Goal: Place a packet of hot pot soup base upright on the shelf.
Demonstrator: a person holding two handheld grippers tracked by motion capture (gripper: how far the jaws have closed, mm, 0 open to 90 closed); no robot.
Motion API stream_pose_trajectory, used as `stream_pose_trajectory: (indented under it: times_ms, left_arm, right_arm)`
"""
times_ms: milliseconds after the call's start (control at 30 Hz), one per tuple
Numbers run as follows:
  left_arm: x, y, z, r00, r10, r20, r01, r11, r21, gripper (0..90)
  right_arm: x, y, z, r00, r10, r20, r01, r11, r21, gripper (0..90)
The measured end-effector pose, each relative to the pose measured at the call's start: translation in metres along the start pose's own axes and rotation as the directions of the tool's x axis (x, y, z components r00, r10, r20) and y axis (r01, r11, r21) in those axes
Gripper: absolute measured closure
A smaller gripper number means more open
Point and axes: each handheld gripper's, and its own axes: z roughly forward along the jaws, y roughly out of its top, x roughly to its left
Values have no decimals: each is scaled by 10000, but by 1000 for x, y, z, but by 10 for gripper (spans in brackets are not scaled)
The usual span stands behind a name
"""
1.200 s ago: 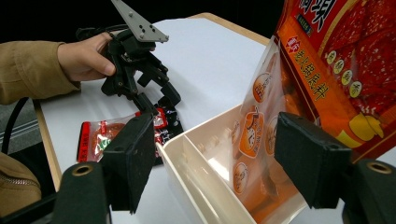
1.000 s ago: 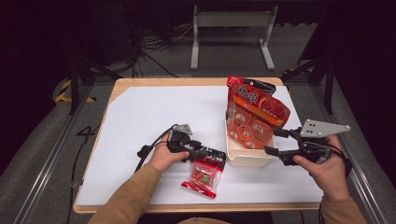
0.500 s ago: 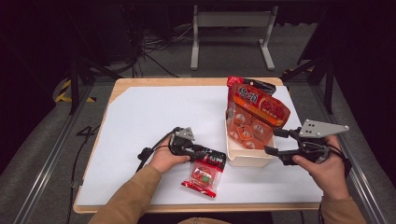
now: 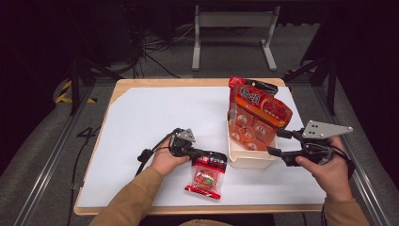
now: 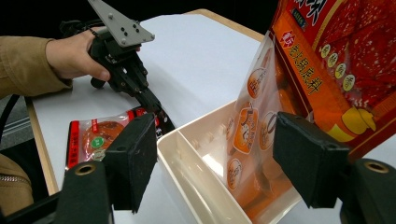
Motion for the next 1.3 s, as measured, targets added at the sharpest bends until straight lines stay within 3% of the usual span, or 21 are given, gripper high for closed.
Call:
stream_pose_trajectory:
  times_ms: [333, 400, 600, 933, 1300]
  left_arm:
    - [-5, 4, -30, 9996, -154, 252, 173, 9967, -792, 900]
    - [-9, 6, -43, 9996, -89, 272, 121, 9927, -1200, 900]
    - [-16, 10, -62, 9992, 176, 345, -114, 9849, -1727, 899]
    - [-28, 18, -81, 9972, 710, 228, -648, 9762, -2069, 899]
    - [-38, 25, -100, 9949, 993, 204, -916, 9672, -2369, 900]
  right_arm:
    - [-2, 0, -2, 9999, 131, 47, -130, 9998, -174, 318]
    - [-1, 1, -1, 9999, 110, 2, -110, 9994, -340, 318]
    - [0, 2, -2, 9999, 93, -44, -95, 9991, -414, 319]
    - [0, 3, -5, 9999, 122, -69, -125, 9985, -535, 318]
    - [-1, 4, -11, 9999, 132, 21, -130, 9976, -687, 330]
